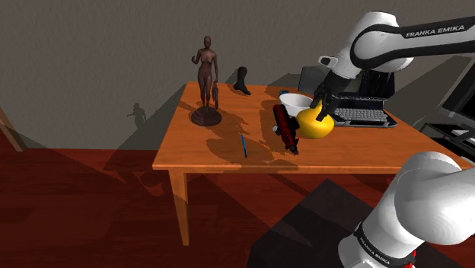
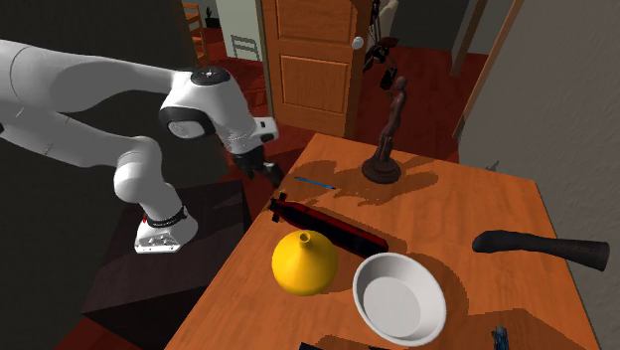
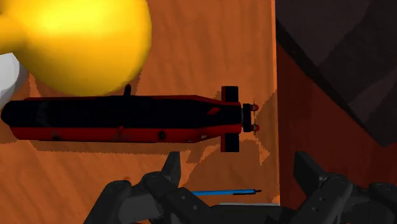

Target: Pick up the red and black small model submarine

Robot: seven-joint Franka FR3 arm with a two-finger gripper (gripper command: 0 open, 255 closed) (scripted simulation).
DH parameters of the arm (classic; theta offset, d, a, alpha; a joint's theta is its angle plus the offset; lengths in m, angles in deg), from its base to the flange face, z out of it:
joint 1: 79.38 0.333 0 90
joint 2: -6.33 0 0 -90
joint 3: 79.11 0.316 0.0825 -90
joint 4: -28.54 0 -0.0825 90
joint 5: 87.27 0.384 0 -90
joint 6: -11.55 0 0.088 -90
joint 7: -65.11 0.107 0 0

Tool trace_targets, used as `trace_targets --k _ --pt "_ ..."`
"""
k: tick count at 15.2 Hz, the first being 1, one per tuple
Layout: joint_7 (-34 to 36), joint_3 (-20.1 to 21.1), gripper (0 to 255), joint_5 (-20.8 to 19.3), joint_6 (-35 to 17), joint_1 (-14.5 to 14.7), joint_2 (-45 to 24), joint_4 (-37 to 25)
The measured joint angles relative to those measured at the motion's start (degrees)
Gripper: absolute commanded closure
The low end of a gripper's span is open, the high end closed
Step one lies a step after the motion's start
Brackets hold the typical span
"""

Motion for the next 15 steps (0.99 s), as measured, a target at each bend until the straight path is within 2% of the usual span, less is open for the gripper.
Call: trace_targets --k 5,8,11,12,15 --pt "-19.9 -13.7 0 1.2 -8.5 8.6 -9.2 -3.9" --pt "-33.2 -23.5 0 5.1 -11.9 16.9 -15.3 -8.2" --pt "-46.7 -34.8 0 11.3 -14.0 27.8 -21.4 -12.7" --pt "-49.3 -37.4 0 12.8 -14.6 30.3 -22.8 -13.5" --pt "-52.8 -41.8 0 15.3 -16.6 34.4 -24.9 -13.4"
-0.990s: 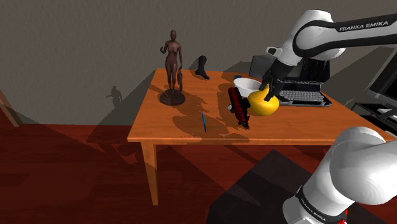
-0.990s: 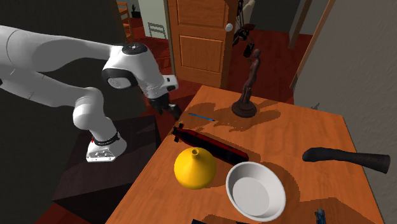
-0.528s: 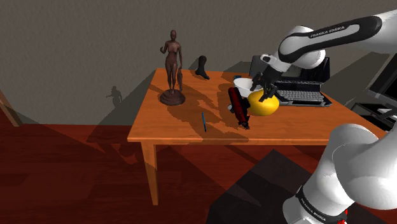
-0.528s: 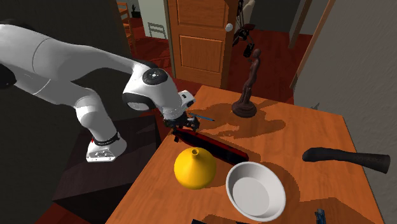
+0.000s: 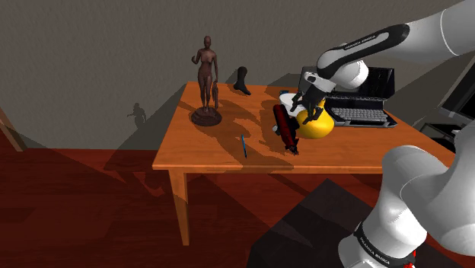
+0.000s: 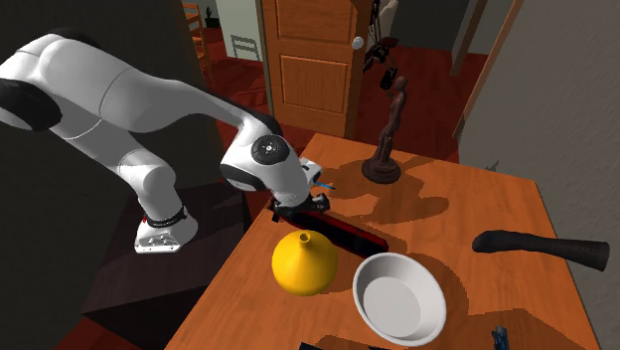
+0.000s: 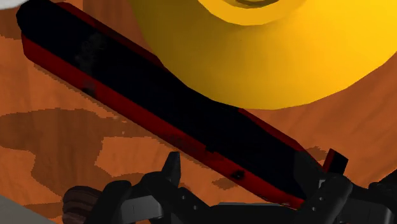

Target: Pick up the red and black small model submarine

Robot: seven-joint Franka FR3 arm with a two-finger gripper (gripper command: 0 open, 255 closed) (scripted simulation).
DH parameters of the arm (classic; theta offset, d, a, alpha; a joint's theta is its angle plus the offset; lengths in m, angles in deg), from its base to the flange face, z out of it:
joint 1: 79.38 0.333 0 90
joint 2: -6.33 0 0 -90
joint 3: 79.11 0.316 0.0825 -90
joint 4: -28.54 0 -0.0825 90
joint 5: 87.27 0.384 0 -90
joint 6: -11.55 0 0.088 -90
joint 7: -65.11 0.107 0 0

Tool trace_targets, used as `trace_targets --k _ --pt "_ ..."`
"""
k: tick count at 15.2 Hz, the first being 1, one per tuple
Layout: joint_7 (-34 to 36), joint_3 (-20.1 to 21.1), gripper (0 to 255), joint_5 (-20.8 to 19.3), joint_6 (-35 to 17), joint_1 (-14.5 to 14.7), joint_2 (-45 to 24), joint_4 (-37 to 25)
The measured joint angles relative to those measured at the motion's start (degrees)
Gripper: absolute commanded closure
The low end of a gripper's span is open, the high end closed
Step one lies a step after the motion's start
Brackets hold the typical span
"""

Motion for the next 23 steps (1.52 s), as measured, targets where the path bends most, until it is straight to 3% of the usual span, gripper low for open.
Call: trace_targets --k 4,5,15,23 --pt "-3.2 -5.6 0 3.2 -2.8 5.2 -2.5 0.9" --pt "-3.4 -5.9 255 3.4 -3.0 5.5 -2.5 1.1" --pt "-3.7 -6.4 255 3.6 -3.2 5.9 -2.7 1.2" --pt "0.8 1.6 255 -0.8 1.7 -1.3 0.6 -1.1"
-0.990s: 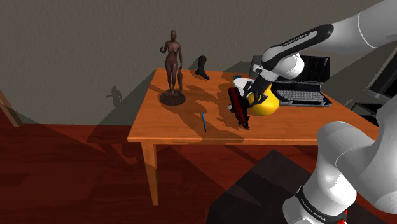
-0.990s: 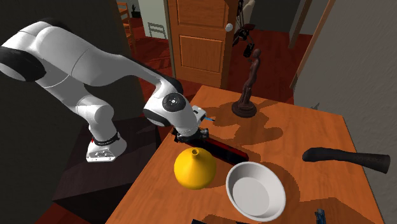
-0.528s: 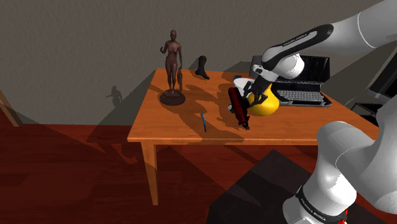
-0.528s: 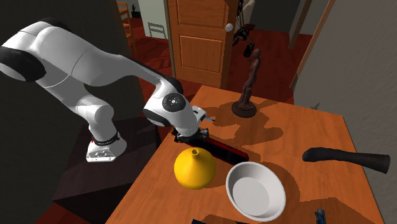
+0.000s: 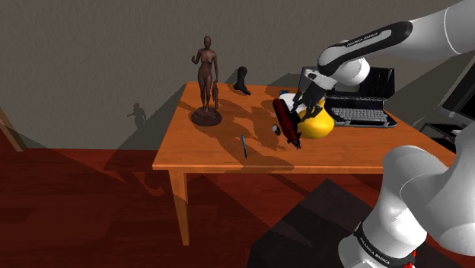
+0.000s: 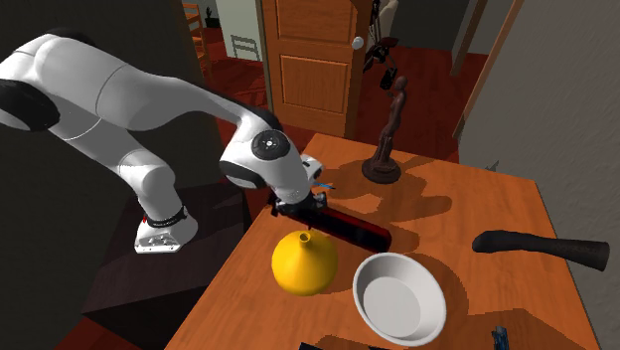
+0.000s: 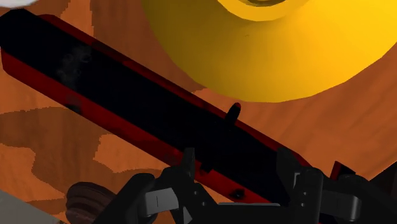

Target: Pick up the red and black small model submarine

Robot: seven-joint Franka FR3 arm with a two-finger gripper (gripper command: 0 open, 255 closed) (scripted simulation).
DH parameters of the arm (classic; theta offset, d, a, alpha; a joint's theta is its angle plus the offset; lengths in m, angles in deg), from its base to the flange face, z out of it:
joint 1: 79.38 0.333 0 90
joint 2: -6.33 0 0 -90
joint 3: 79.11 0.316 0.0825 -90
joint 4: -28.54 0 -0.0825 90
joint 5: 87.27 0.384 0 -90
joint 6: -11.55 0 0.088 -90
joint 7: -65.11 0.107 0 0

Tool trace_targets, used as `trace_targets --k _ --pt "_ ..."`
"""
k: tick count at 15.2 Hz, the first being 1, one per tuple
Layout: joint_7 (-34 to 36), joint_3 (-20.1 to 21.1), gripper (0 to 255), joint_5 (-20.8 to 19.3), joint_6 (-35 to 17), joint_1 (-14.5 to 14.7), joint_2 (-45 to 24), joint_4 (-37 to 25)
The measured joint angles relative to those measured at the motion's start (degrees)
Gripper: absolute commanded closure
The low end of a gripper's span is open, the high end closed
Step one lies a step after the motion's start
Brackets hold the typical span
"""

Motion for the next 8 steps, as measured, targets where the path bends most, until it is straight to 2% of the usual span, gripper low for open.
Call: trace_targets --k 8 --pt "4.1 6.1 255 -3.5 5.7 -4.8 3.4 -3.0"
